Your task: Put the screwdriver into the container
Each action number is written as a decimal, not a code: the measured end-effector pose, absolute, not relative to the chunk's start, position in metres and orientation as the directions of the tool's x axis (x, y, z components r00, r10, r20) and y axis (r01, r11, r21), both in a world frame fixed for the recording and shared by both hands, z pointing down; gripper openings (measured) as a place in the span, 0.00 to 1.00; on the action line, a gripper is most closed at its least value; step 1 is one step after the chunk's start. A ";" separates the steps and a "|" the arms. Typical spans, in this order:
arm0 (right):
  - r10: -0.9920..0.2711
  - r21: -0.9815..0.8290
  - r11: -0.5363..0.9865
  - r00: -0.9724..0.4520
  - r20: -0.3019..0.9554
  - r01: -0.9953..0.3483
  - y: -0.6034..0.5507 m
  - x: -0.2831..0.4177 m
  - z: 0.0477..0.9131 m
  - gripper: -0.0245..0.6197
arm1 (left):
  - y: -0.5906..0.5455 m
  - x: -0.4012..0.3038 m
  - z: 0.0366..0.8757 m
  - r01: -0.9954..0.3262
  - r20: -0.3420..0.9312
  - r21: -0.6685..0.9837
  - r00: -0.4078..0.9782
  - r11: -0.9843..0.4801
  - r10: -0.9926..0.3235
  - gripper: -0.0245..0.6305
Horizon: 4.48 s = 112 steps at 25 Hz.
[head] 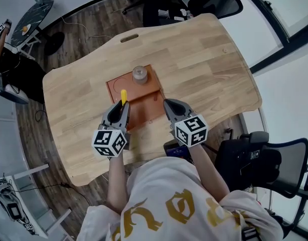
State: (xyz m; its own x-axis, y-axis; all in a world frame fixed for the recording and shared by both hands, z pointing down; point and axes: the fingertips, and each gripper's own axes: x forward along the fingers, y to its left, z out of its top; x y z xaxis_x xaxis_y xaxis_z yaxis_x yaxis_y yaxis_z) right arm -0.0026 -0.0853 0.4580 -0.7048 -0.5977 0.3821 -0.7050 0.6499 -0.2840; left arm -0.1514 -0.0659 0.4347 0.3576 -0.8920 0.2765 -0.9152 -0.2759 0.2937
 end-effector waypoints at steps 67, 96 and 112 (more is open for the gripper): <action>-0.522 -0.332 0.585 -0.657 0.544 -0.740 -0.109 0.006 0.541 0.05 | -0.067 -0.103 0.602 -0.848 0.785 0.173 0.425 -0.500 -0.450 0.15; -0.519 -0.342 0.562 -0.643 0.563 -0.753 -0.115 0.017 0.552 0.05 | -0.060 -0.082 0.647 -0.825 0.897 0.242 0.391 -0.512 -0.206 0.15; -0.509 -0.352 0.563 -0.649 0.565 -0.748 -0.116 0.015 0.555 0.05 | -0.061 -0.082 0.653 -0.827 0.909 0.225 0.368 -0.515 -0.194 0.15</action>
